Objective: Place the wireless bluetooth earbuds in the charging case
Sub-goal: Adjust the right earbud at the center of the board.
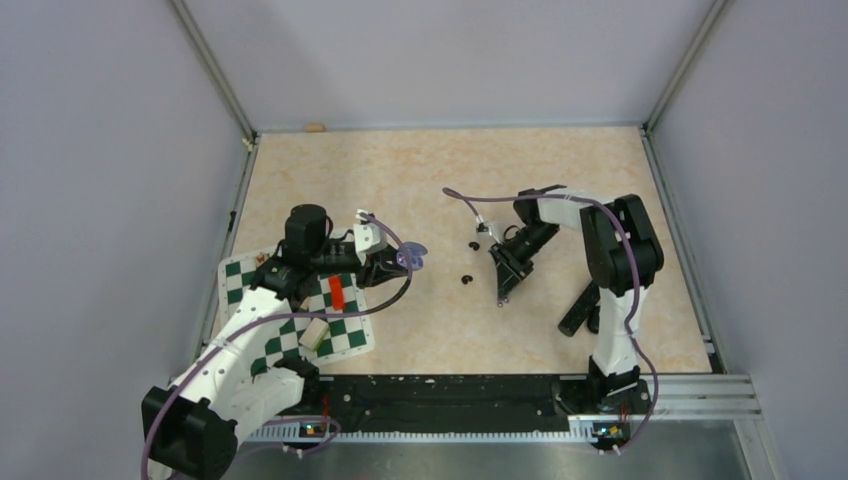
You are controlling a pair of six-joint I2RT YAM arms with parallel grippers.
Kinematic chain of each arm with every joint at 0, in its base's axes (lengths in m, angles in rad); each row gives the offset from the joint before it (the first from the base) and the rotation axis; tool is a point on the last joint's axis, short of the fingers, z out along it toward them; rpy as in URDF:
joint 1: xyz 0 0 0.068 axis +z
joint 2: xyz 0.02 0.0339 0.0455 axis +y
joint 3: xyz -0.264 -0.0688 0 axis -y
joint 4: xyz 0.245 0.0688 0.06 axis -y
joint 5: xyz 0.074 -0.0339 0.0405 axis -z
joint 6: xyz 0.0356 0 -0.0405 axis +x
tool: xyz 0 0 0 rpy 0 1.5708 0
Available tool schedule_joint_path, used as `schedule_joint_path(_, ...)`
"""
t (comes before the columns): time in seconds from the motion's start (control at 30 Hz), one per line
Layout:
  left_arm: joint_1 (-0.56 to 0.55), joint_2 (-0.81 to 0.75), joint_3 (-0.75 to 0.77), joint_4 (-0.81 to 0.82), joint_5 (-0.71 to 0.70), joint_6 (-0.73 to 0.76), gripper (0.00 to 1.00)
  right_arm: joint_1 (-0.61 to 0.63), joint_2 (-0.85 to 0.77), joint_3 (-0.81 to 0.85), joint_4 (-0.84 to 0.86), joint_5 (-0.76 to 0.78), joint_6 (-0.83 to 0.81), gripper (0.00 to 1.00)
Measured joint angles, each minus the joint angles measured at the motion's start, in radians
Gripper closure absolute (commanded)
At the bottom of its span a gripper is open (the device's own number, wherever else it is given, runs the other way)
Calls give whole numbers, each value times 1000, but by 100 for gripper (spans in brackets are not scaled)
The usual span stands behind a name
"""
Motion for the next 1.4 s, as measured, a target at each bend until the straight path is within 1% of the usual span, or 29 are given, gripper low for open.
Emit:
schedule_joint_path(0.2,0,0,0,0,0,0,100,-11,18,9,-10,-23,8,75)
schedule_joint_path(0.4,0,0,0,0,7,-1,100,-24,34,15,-15,-32,20,82)
schedule_joint_path(0.7,0,1,0,0,7,-3,100,-26,46,16,-22,-42,16,85)
schedule_joint_path(0.93,0,1,0,0,7,-3,100,-26,66,32,-57,-50,-19,83)
schedule_joint_path(1.07,0,1,0,0,8,-3,100,-31,66,34,-67,-49,-37,77)
schedule_joint_path(1.17,0,1,0,0,8,-3,100,-39,64,34,-78,-49,-43,74)
schedule_joint_path(1.4,0,1,0,0,8,-3,100,-51,-24,-3,-53,3,-65,72)
